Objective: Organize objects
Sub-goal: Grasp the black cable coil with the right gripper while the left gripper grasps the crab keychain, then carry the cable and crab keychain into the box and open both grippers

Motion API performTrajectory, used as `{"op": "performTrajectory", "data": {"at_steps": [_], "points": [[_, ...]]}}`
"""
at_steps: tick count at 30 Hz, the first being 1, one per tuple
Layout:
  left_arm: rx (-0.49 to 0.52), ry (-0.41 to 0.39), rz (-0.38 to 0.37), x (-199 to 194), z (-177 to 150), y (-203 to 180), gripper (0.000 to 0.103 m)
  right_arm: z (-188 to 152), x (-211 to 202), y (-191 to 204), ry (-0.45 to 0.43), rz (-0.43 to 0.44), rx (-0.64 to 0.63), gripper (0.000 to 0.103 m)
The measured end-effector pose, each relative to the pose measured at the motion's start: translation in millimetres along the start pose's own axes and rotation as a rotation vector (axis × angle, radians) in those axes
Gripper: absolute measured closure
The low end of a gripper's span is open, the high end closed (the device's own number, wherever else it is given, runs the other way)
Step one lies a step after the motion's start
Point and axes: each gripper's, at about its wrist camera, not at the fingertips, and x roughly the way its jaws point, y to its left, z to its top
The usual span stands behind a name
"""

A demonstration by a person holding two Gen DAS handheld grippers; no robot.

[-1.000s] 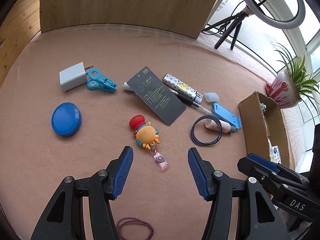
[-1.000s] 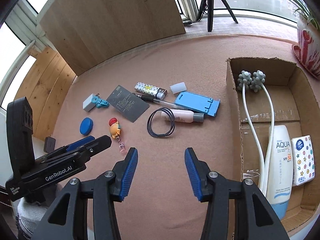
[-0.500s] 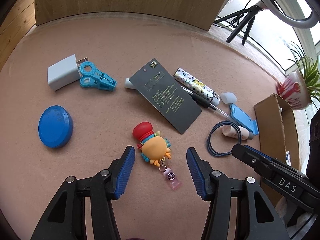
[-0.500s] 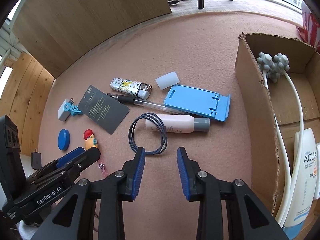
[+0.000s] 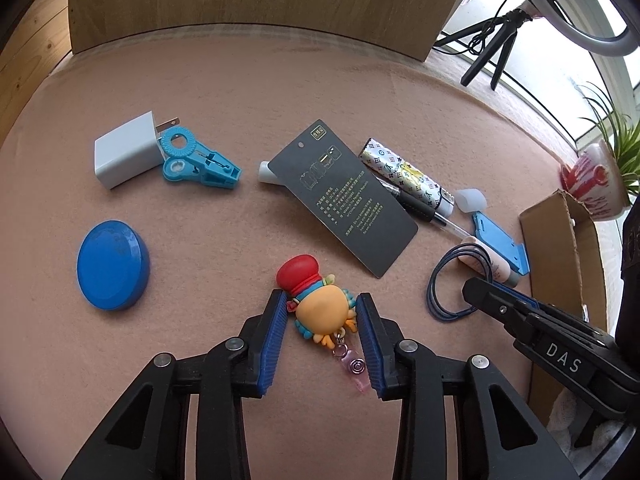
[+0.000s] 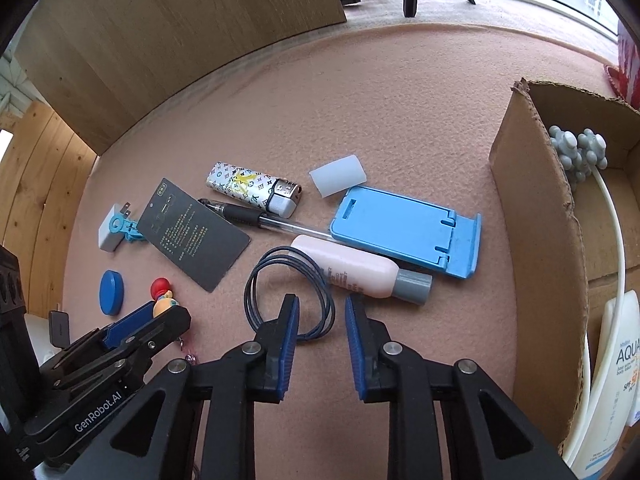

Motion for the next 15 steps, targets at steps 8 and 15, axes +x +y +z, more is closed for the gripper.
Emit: {"op": "performTrajectory", "data": {"at_steps": [8, 15], "points": [[-0.018, -0.017, -0.023, -4.6, -6.8, 5.3, 0.066, -4.9, -1.2, -5.0, -0.007, -0.002, -0.014, 0.100], [-0.052, -0.023, -0.050, -15.7, -27.5, 13.3, 0.067, -23.6, -16.3, -16.2, -0.039, 0.026, 0.027, 0.100]]}}
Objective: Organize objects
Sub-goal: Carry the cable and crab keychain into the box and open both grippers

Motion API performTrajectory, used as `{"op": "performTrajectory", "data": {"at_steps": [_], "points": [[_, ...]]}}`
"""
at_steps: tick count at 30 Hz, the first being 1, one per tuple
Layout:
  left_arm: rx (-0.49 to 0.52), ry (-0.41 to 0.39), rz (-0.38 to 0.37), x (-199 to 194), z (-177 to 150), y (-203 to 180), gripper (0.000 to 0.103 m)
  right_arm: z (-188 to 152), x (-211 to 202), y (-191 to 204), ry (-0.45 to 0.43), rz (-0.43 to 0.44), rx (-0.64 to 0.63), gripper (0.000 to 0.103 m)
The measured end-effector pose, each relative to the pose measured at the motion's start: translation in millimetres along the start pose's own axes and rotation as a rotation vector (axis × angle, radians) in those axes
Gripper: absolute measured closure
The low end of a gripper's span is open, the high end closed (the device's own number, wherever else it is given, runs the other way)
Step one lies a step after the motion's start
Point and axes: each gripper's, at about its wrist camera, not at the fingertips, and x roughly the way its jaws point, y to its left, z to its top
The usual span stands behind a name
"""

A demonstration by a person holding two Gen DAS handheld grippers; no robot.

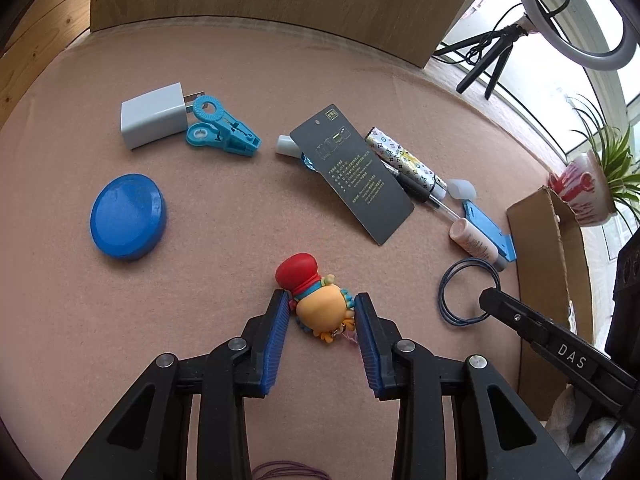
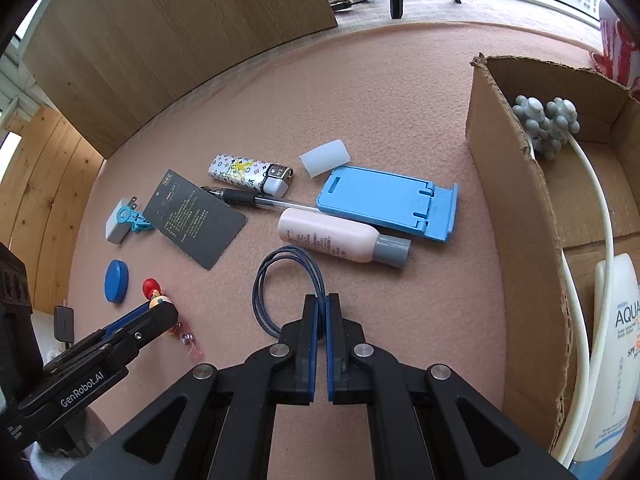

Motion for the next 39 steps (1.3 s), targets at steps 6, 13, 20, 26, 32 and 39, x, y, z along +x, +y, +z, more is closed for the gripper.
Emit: {"op": "performTrajectory", "data": {"at_steps": [6, 13, 20, 26, 32, 39], "points": [[-0.009, -0.020, -0.020, -17.9, -13.9, 2.3, 0.067, -15.0, -28.8, -11.4, -0.051, 0.032, 0.025, 0.100], [0.033, -0.076, -0.057, -49.7, -15.1, -21.7, 0.067, -30.0, -77.5, -18.7, -0.130, 0.059, 0.016, 0.100], [0.121, -0.095, -0.133, -62.6, -12.3, -76.3, 0.067, -40.2, -128.9, -48.7, -0.209, 0.010, 0.015, 0.100], [0.210, -0.096, -0.205, -63.0, -11.3, -135.9, 0.067, -52.2, -156.3, -86.6, -0.250, -0.054, 0.060, 0.100], [0.308, -0.072, -0.270, -57.5, -16.8, -199.9, 0.067, -62.3, -169.8, -117.0, -0.270, -0.099, 0.101, 0.100], [0.397, -0.043, -0.284, -39.1, -27.5, -256.0, 0.067, -69.4, -173.3, -141.6, -0.266, -0.115, 0.127, 0.100]]}}
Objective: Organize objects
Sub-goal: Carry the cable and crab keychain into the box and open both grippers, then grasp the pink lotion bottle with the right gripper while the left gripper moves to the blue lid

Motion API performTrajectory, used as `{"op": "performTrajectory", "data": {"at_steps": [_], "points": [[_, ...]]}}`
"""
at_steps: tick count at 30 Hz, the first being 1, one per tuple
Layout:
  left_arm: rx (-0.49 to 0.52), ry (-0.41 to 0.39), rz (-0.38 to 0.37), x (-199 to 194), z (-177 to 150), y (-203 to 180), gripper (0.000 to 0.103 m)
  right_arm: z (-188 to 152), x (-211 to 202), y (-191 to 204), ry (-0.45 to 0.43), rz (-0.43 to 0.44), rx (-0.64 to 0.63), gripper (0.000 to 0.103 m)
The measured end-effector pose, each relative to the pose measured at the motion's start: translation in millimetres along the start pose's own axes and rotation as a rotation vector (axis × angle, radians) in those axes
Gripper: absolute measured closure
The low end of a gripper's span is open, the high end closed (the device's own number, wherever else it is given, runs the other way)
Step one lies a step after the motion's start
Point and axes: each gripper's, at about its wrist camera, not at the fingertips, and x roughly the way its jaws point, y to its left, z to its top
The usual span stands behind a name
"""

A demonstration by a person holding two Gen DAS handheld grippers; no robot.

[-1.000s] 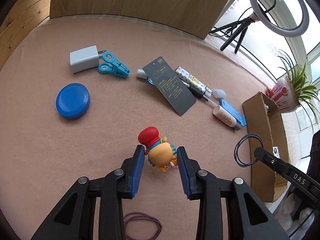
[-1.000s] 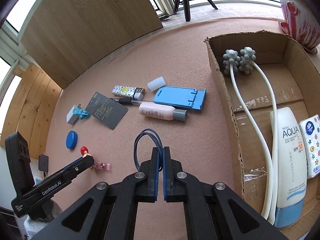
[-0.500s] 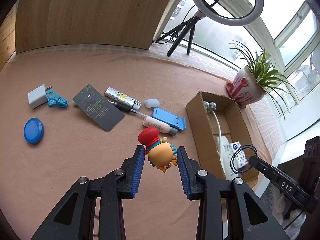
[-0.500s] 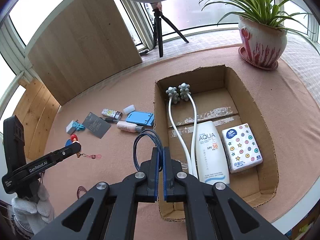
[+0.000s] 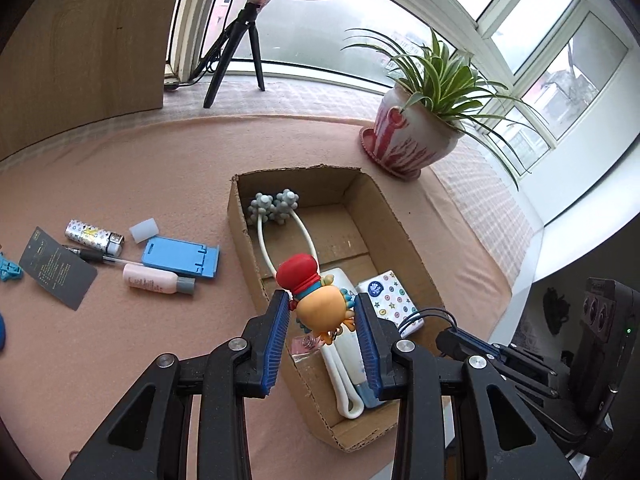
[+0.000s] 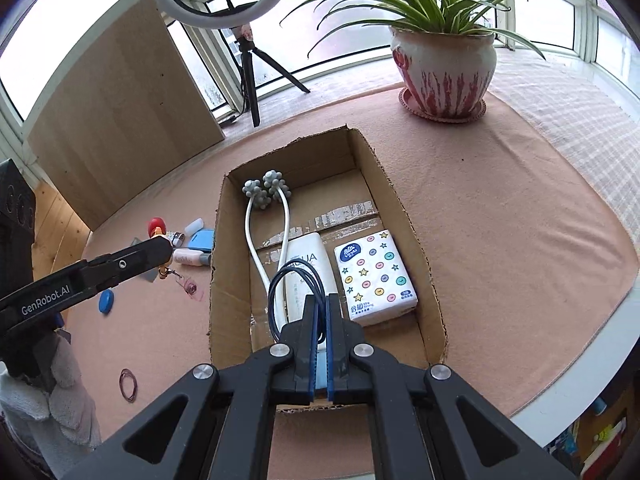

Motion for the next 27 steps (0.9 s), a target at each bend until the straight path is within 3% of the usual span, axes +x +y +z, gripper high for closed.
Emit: {"op": "performTrajectory", "data": {"at_steps": [6, 10, 11, 13, 15, 27], "points": [[0.025, 0.014, 0.012, 22.3, 6.5, -17.6, 0.066, 0.6, 1.3, -12.6, 0.000, -0.011, 0.005, 0.100], [0.012, 0.024, 0.031, 27.2, 8.5, -16.1, 0.055, 2.1, 0.5, -19.7, -0.010, -0.016, 0.005, 0.097], [0.009, 0.023, 0.043, 27.4, 8.7, -14.1, 0.055, 2.5, 2.1, -21.1, 0.003, -0.015, 0.004, 0.094], [0.005, 0.027, 0.052, 27.1, 8.3, -11.8, 0.055, 1.6, 3.0, -23.4, 0.005, -0.020, 0.009, 0.068], [-0.004, 0.022, 0.068, 25.6, 6.8, -8.4, 0.055, 0.6, 2.3, -23.7, -0.008, -0.030, 0.005, 0.058], [-0.117, 0.014, 0.128, 2.6, -7.2, 45.1, 0.054, 4.8, 14.8, 6.9, 0.015, 0.001, -0.096, 0.054]]}}
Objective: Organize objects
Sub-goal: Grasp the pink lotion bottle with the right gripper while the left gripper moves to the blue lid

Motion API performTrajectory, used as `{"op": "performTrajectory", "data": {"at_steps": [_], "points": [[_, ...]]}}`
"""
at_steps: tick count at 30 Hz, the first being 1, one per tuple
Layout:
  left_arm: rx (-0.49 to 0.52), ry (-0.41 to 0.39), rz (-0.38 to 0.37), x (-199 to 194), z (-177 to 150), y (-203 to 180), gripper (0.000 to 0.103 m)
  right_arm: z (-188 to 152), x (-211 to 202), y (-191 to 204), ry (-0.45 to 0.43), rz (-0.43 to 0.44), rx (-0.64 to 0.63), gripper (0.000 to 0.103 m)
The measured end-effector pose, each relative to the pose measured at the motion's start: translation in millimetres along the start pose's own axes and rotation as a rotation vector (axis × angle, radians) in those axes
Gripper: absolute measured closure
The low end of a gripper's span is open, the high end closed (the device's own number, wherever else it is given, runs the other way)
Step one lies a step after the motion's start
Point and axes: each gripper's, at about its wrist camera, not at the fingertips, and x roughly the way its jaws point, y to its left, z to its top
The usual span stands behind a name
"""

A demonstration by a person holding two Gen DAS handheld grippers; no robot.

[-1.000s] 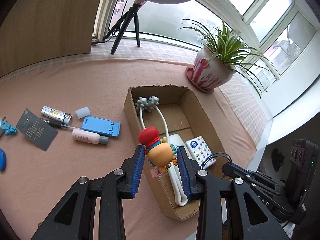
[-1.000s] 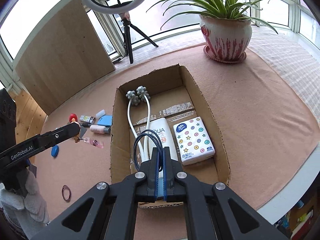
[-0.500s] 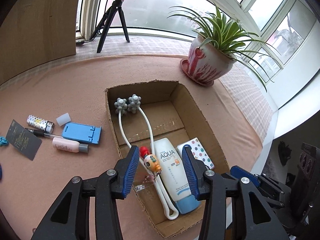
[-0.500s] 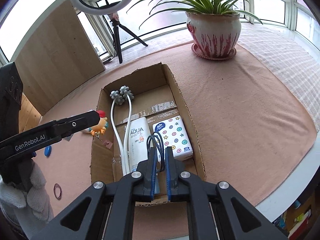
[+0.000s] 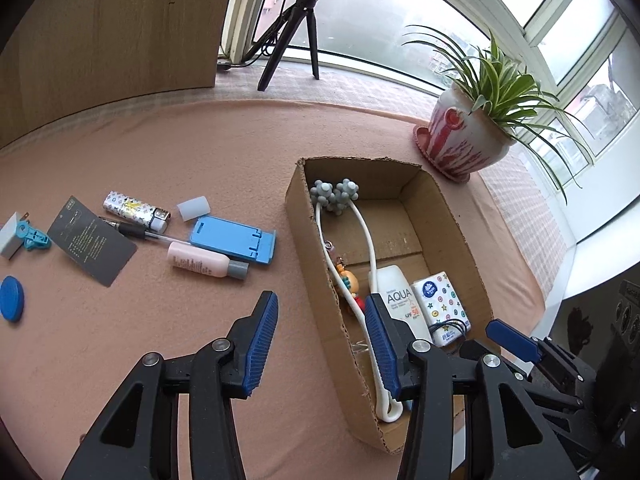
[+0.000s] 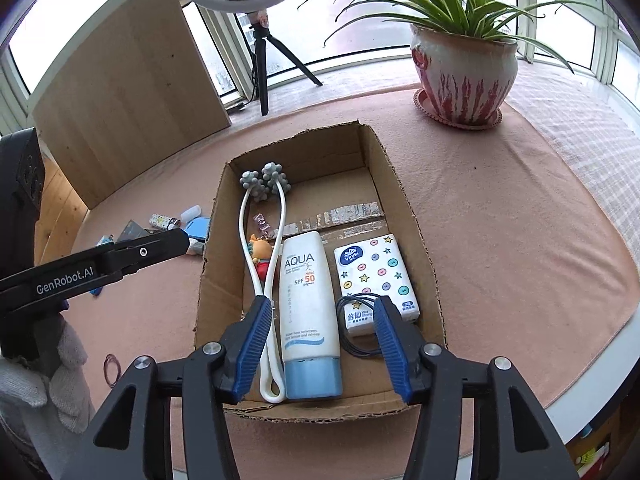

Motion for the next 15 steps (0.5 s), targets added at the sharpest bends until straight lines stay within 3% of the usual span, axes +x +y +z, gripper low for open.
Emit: {"op": "performTrajectory", "data": {"at_steps": [6, 15], "points": [[-0.084, -0.027, 0.042, -20.4, -6.9, 47.5, 0.054, 11.7, 8.2, 36.1, 0.013, 0.035, -0.092, 0.053], [-0.218, -0.051, 0.107, -50.6, -26.3, 137.6, 0.054, 18.0, 26.1, 94.9, -0.015, 0.007, -0.228, 0.052]]}}
